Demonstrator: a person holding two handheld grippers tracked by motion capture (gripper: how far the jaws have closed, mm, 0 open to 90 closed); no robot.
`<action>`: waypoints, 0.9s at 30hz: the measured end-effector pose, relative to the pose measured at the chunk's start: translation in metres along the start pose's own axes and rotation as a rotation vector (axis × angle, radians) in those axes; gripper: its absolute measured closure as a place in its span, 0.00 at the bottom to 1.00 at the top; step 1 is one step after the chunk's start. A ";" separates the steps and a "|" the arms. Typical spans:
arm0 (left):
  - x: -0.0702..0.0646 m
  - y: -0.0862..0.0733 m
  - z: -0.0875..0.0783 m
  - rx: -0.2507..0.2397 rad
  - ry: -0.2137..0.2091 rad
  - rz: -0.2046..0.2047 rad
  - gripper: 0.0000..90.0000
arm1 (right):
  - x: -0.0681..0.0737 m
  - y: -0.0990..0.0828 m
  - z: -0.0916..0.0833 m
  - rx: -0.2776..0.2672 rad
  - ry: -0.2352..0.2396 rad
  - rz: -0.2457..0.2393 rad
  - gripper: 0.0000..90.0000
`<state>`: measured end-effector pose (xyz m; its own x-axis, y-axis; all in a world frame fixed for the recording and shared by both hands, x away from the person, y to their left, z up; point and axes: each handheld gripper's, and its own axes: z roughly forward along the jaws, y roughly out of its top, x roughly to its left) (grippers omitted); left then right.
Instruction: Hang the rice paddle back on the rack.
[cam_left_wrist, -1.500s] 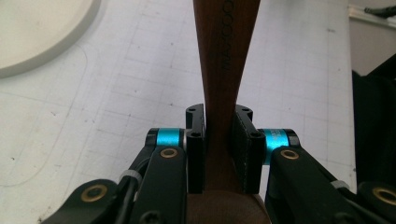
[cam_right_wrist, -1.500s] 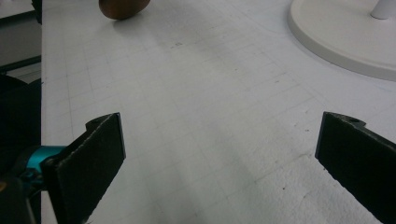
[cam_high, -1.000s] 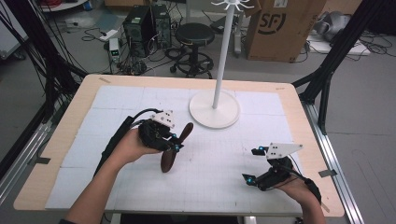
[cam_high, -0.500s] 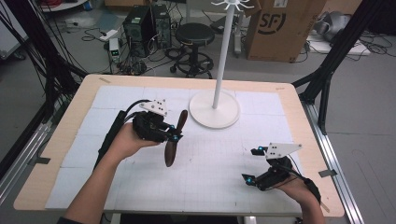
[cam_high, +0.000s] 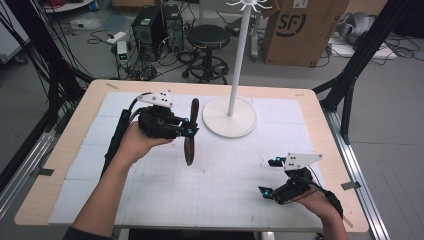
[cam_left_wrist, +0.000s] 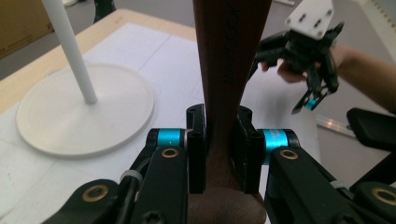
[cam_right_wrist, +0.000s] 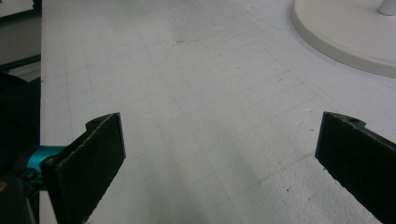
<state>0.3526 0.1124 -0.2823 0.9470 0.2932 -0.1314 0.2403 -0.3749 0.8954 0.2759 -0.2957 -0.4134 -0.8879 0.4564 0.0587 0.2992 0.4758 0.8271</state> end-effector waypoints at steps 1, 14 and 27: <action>0.000 0.002 0.000 -0.013 0.001 -0.002 0.86 | 0.000 0.000 0.000 0.001 0.002 0.004 0.00; 0.008 0.029 0.001 -0.127 -0.020 0.001 0.86 | 0.000 0.000 0.000 0.000 0.004 0.005 0.00; 0.016 0.066 0.007 -0.100 -0.002 0.034 0.86 | -0.002 -0.001 -0.002 -0.009 0.001 0.007 0.00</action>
<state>0.3854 0.0864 -0.2278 0.9547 0.2802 -0.1004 0.1852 -0.2950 0.9374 0.2764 -0.2988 -0.4130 -0.8862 0.4587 0.0655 0.3027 0.4661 0.8314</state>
